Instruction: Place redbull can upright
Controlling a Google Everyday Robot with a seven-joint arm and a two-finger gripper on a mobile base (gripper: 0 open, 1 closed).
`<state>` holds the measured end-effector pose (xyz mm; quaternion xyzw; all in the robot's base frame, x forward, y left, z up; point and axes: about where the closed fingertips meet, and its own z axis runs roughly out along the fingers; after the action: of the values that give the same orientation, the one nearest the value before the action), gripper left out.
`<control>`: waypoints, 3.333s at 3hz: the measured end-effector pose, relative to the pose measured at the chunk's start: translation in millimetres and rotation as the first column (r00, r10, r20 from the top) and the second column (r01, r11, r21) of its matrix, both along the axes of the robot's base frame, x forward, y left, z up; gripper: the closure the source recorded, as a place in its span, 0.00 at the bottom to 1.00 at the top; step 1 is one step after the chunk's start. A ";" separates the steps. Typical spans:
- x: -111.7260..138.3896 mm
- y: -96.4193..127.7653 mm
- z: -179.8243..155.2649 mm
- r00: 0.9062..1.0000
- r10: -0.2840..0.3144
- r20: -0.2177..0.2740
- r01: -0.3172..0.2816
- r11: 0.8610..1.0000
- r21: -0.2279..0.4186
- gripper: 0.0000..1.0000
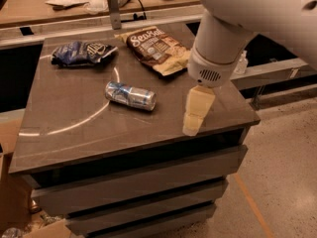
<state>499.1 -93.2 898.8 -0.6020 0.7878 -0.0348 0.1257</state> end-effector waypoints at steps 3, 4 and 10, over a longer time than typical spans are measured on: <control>34.7 61.4 -6.1 1.000 -0.003 0.012 0.002 0.997 0.073 0.00; 36.3 64.1 -6.9 1.000 -0.029 0.003 0.029 0.997 0.068 0.00; 88.6 186.5 -64.1 0.994 -0.039 -0.103 0.045 0.997 0.056 0.19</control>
Offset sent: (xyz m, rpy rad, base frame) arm 0.0526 0.0960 -0.0039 0.1287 -0.0164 -0.0113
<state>587.8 93.3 834.6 -0.5823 0.8064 0.0164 0.1021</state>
